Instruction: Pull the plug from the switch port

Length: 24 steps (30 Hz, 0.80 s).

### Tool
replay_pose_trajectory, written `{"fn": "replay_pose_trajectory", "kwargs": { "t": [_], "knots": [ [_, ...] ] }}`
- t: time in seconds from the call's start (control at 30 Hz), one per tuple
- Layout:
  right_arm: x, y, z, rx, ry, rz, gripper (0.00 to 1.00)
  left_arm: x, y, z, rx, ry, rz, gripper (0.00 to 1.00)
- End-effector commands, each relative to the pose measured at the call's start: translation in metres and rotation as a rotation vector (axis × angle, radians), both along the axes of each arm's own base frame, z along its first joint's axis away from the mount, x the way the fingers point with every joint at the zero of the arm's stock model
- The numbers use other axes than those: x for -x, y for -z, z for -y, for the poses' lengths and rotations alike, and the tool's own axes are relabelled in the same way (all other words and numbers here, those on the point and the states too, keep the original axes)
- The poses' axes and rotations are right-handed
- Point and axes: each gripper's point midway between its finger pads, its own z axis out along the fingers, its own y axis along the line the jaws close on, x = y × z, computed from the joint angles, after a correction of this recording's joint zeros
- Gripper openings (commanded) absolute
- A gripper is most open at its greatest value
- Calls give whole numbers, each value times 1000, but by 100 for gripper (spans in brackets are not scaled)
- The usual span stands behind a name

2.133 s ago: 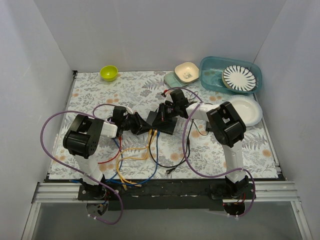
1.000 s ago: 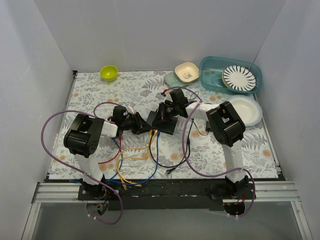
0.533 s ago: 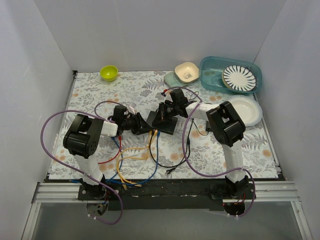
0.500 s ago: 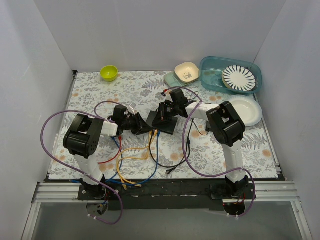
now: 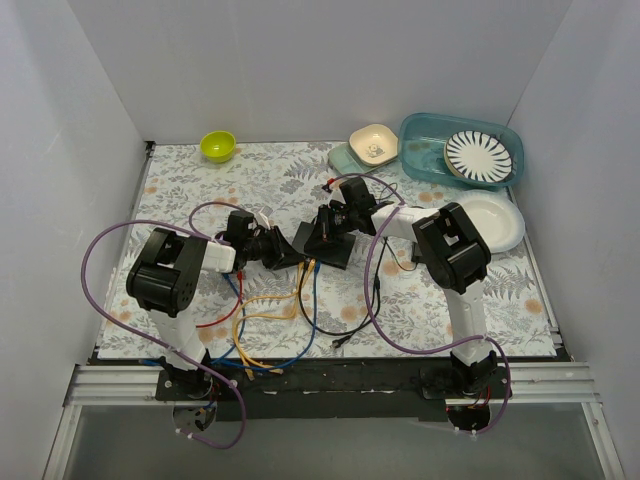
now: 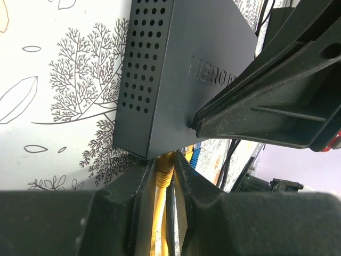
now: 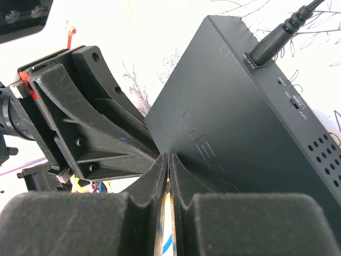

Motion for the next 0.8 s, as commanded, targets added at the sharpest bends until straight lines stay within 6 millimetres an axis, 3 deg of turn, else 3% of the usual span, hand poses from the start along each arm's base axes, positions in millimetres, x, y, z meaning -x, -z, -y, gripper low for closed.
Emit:
{"fn": "replay_pose_trajectory", "kwargs": {
  "t": [0.0,0.23,0.43,0.5,0.53,0.6,0.63,0.67,0.73,0.77],
  "knots": [
    [13,61,30,190,43,-84,12,65,52,-22,-154,39,-242,0],
    [10,61,30,182,48,-87,12,103,47,-26,-136,96,-352,0],
    [11,64,31,183,50,-92,13,116,38,-29,-139,117,-389,0],
    [11,63,32,182,52,-90,13,111,32,-34,-170,94,-362,0],
    [12,64,33,185,53,-91,13,114,30,-40,-202,69,-384,0],
    [12,62,33,184,54,-88,13,101,28,-65,-299,-49,-363,0],
    [13,62,33,183,52,-91,12,107,29,-77,-341,-91,-416,0],
    [13,61,33,182,52,-85,13,101,35,-100,-420,-186,-428,0],
    [13,60,33,178,51,-85,13,98,30,-115,-485,-262,-443,0],
    [13,58,33,175,52,-81,13,87,24,-122,-487,-305,-432,7]
  ]
}}
